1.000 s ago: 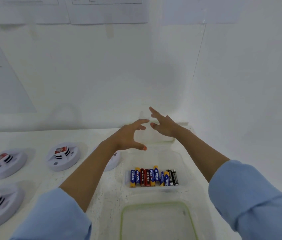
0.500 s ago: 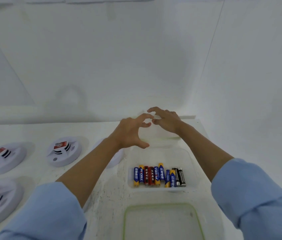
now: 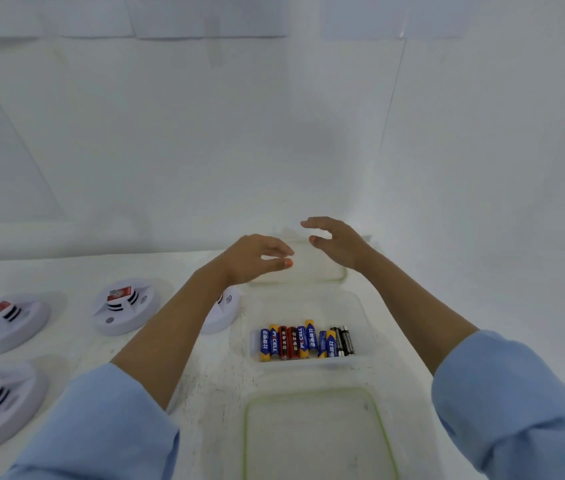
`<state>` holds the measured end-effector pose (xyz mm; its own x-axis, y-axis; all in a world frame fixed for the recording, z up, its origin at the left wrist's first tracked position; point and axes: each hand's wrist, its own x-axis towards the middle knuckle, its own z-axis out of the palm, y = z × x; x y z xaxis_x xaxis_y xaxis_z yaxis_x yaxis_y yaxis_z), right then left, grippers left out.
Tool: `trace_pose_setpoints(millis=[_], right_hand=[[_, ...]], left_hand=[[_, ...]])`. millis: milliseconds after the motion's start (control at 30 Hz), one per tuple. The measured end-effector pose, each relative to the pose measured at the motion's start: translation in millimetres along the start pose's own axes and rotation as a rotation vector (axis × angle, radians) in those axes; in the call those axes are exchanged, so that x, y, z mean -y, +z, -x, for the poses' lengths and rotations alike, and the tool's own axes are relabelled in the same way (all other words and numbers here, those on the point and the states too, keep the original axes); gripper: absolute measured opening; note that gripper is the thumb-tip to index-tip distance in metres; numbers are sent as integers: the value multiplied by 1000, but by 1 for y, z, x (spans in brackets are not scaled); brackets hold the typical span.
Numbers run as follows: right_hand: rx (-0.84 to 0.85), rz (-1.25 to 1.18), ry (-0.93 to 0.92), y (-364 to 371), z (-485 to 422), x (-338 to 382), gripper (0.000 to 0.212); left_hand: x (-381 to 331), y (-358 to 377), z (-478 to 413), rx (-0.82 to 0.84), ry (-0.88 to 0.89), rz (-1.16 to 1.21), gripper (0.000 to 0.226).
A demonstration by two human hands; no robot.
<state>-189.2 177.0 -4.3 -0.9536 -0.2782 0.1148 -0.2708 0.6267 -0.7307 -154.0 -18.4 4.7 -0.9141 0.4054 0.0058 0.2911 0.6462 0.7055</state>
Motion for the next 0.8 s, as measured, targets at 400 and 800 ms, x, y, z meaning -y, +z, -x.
trace_pose_setpoints(millis=[400, 800], right_hand=[[142, 5, -34, -26, 118, 8, 36], [67, 85, -46, -5, 222, 1, 36]], left_hand=[[-16, 24, 81, -248, 130, 154, 19], [-33, 73, 186, -304, 114, 80, 21]])
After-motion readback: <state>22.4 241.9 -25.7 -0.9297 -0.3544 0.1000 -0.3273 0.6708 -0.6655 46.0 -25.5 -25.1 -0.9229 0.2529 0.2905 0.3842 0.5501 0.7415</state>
